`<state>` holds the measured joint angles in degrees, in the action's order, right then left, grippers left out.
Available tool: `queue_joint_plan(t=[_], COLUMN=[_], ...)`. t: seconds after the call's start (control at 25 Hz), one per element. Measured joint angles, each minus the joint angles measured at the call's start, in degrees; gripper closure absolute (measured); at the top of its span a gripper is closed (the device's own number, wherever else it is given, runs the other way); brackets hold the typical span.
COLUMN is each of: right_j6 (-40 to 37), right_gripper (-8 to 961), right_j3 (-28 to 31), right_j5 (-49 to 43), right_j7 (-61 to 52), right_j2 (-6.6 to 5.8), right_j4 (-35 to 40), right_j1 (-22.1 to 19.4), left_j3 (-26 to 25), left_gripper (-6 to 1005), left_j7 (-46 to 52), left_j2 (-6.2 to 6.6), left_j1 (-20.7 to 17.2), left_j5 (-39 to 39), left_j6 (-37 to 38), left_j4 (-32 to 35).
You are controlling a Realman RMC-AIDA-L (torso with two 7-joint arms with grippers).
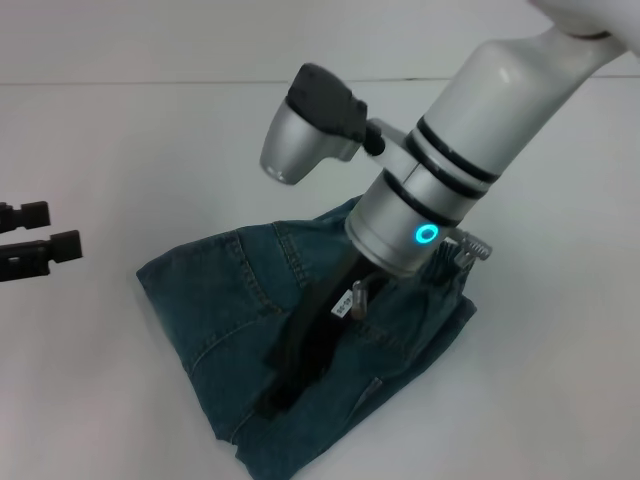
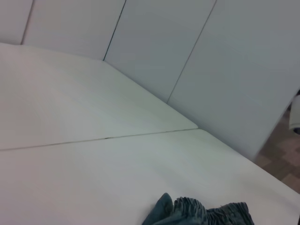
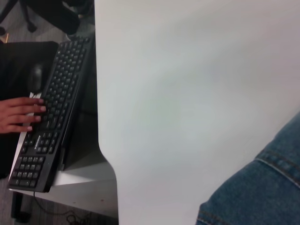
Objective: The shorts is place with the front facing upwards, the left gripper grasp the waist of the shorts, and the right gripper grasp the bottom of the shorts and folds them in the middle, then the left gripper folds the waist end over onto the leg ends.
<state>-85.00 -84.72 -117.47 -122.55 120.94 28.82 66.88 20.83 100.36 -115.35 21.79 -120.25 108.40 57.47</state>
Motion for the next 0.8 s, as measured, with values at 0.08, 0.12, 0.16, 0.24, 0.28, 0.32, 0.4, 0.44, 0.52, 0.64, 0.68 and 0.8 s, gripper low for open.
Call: queue_joint_plan(t=[0.08, 0.12, 0.16, 0.24, 0.28, 0.32, 0.4, 0.44, 0.52, 0.64, 0.68, 0.8], right_j6=[0.78, 1.24, 1.62, 2.61, 3.22, 3.76, 4.89, 5.54, 6.61, 9.32, 10.17, 12.04], right_gripper=[271, 271, 271, 271, 271, 271, 271, 271, 271, 271, 271, 271], right_j3=[-2.3, -3.43, -4.5, -5.97, -6.54, -6.83, -7.22, -7.4, -8.06, -11.65, -13.29, -16.11], right_j5=[1.55, 2.26, 2.85, 3.49, 3.7, 3.84, 4.07, 4.16, 4.53, 7.27, 8.34, 10.21], right_j7=[-0.3, -0.45, -0.61, -1.15, -1.52, -1.81, -2.2, -2.31, -2.59, -3.54, -3.83, -4.36], right_j2=[0.1, 0.13, 0.14, 0.16, 0.16, 0.18, 0.28, 0.39, 0.56, 0.61, 0.61, 0.61], right_j4=[0.0, 0.0, 0.0, 0.0, 0.0, 0.0, 0.0, -0.01, -0.02, -0.05, -0.06, -0.13], right_j1=[-0.02, 0.0, 0.06, 0.18, 0.26, 0.28, 0.3, 0.27, 0.13, -0.06, -0.09, -0.08], left_j3=[-0.44, -0.6, -0.73, -1.08, -1.18, -1.42, -2.02, -2.28, -2.48, -2.5, -2.51, -2.53], left_gripper=[91, 91, 91, 92, 92, 92, 92, 92, 92, 92, 92, 92], left_j7=[0.01, 0.02, 0.01, 0.14, 0.25, 0.4, 0.58, 0.61, 0.63, 0.62, 0.62, 0.63], left_j2=[0.33, 0.47, 0.58, 0.93, 1.05, 1.17, 1.34, 1.38, 1.39, 1.29, 1.25, 1.14], left_j1=[-0.02, -0.02, -0.01, 0.07, 0.11, 0.16, 0.2, 0.18, 0.03, -0.09, -0.11, -0.1], left_j5=[-0.04, -0.12, -0.26, -1.42, -2.0, -2.68, -3.56, -3.76, -3.84, -3.87, -3.88, -3.89], left_j6=[0.87, 1.2, 1.42, 1.67, 1.74, 1.86, 2.02, 2.08, 2.13, 2.12, 2.12, 2.1], left_j4=[0.16, 0.28, 0.42, 0.85, 1.04, 1.32, 1.71, 1.8, 1.93, 1.91, 1.87, 1.81])
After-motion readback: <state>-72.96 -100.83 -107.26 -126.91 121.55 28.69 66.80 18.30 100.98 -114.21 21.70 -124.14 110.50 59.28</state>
